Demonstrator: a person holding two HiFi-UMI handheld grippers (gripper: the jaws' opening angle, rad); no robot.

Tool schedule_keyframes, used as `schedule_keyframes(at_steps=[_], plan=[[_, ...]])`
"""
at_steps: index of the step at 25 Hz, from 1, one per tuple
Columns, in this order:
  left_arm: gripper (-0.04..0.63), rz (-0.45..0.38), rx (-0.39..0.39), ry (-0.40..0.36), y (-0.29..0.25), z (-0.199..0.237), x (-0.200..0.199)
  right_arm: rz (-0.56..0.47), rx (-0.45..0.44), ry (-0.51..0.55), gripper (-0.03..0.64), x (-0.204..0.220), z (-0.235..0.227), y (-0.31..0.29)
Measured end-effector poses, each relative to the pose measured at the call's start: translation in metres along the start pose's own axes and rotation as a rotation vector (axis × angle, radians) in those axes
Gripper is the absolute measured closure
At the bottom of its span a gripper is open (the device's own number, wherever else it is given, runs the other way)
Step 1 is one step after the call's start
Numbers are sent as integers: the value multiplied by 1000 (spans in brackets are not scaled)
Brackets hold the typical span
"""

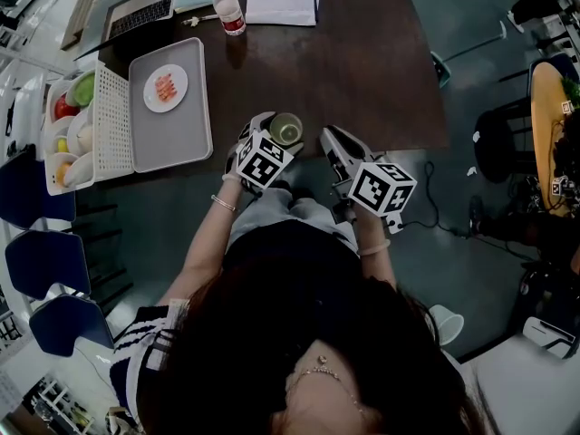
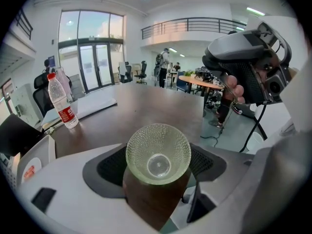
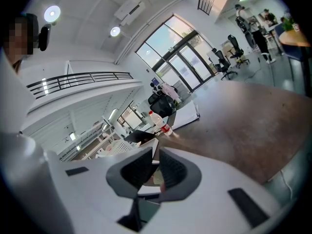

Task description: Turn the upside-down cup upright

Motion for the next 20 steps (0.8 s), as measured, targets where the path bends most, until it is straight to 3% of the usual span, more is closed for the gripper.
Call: schedule_keyframes(at_steps=[20], plan=[[206, -55, -19, -2, -3, -2, -1, 8, -11, -6, 568, 2, 0, 1]])
Point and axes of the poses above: the fingertips, and each gripper's own axes: y backward along the fingers, z to its left, x out of its underside, the point moved 6 cm from there along y, backward along the fingers, and after that the axes turned 8 degrees about -y, right-handed, at the moved point
